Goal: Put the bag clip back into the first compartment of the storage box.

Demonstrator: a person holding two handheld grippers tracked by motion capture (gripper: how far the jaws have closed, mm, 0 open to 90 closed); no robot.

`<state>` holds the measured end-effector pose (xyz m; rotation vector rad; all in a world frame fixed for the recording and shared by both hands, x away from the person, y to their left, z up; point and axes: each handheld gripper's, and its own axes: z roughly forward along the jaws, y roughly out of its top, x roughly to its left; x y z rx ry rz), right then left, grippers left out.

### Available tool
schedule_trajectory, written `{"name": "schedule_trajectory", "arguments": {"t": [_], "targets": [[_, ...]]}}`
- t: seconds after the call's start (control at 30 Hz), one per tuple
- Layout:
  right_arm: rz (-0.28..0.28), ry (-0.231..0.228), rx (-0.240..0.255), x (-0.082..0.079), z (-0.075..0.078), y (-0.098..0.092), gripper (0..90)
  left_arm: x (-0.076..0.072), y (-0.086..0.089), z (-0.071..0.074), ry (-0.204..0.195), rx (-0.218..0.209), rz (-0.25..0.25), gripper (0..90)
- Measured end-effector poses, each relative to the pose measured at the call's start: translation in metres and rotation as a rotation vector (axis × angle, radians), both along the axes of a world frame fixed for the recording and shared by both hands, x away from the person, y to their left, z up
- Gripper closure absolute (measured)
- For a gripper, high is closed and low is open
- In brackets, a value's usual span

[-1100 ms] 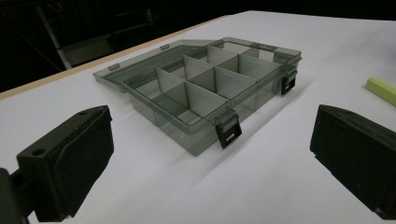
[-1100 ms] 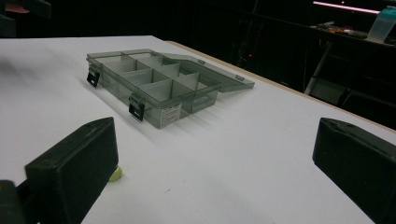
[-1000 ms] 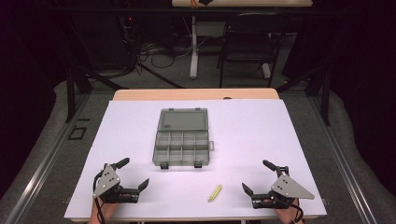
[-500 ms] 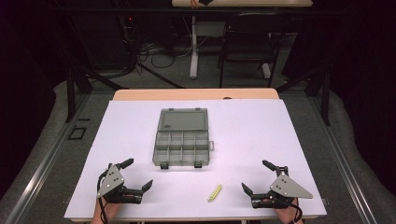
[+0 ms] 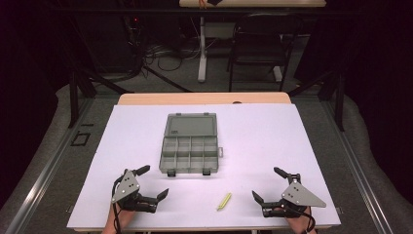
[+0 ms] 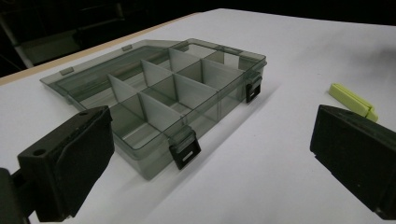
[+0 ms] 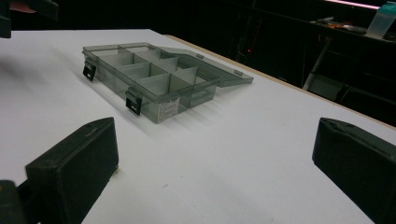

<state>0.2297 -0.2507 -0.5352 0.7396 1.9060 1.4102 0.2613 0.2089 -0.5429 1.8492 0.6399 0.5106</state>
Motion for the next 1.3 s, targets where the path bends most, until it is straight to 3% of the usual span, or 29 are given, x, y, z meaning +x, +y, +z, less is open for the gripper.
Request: {"name": "schedule_trajectory", "arguments": {"t": [0.5,0.73,1.0,1.1,1.3], "targets": [[0.001,0.002,-0.003,0.000,0.000,0.000,0.2,0.004,-0.025,0.005,0.043,0.023,-0.028,0.0],[0.001,0.002,-0.004,0.000,0.000,-0.001,0.2,0.005,-0.045,0.010,0.074,0.078,-0.050,0.0],[0.001,0.002,-0.008,0.000,0.000,-0.001,0.2,0.007,-0.060,0.015,0.119,0.126,-0.022,0.0],[0.001,0.005,-0.010,-0.001,0.000,-0.001,0.2,0.009,-0.067,0.017,0.160,0.154,-0.020,0.0],[0.001,0.002,-0.007,0.000,0.000,-0.001,0.2,0.010,-0.079,0.017,0.176,0.184,-0.022,0.0]]}}
